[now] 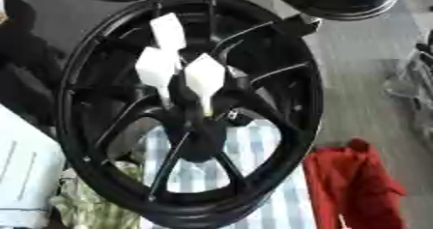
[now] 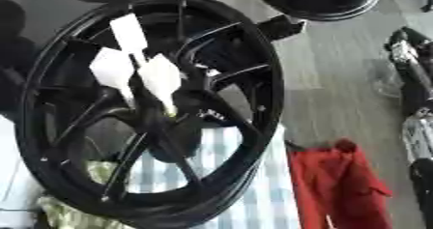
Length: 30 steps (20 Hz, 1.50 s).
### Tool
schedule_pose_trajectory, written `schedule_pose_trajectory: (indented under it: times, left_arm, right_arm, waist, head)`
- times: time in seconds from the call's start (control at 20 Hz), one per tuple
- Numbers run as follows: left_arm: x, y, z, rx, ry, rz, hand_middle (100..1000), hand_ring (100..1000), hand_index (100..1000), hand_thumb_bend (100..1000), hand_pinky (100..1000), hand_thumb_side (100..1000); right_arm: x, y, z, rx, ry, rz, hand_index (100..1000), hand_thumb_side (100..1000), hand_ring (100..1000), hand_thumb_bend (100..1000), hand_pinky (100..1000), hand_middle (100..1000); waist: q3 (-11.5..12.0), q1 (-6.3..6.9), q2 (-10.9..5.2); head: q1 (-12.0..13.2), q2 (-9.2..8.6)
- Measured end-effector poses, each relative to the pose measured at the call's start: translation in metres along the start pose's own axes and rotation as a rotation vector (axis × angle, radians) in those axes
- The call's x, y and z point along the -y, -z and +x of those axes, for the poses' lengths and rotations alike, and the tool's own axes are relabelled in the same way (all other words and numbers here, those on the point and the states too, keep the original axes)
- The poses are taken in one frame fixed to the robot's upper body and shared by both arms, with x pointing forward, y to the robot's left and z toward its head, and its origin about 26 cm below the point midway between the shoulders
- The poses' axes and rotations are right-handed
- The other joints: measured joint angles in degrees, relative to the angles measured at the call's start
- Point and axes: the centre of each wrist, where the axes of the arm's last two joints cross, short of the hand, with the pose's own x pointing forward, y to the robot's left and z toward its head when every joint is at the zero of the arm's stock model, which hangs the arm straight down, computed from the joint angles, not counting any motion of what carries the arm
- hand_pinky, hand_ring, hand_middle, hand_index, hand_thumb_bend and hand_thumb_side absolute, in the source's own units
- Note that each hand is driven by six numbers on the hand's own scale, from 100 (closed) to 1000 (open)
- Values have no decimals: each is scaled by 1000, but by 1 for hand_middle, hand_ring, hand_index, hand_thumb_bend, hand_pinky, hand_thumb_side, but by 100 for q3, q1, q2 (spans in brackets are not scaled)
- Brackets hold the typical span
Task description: Pull the pin out of the wheel hub.
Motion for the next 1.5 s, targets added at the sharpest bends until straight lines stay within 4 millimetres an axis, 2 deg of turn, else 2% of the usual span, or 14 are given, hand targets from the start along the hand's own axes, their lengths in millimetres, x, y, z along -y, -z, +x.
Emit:
schedule_pose_trajectory:
  times: [0.5,0.8,1.1,1.5]
  left_arm:
    - [2,1,0,10,6,-33,709,754,804,100,786,520]
    - [6,3,5,61,73,-220,715,760,817,100,792,500]
    - [7,8,11,98,159,-398,715,761,828,100,794,549]
    - [23,17,18,131,204,-509,710,757,834,100,792,603]
  right_arm:
    - [0,0,0,-2,0,-2,815,408,799,216,940,861]
    - [0,0,0,-3,-1,-2,814,408,797,217,940,860]
    - [0,0,0,-5,-1,-4,814,409,796,218,940,860]
    - [-1,0,-1,-8,-5,0,814,410,794,218,942,859]
  waist:
    - [0,1,0]
    - [0,4,0]
    - [0,10,0]
    - [-4,28,0]
  head:
    - [-7,-1]
    - [-15,-2]
    - [-36,-2]
    - [-52,-3]
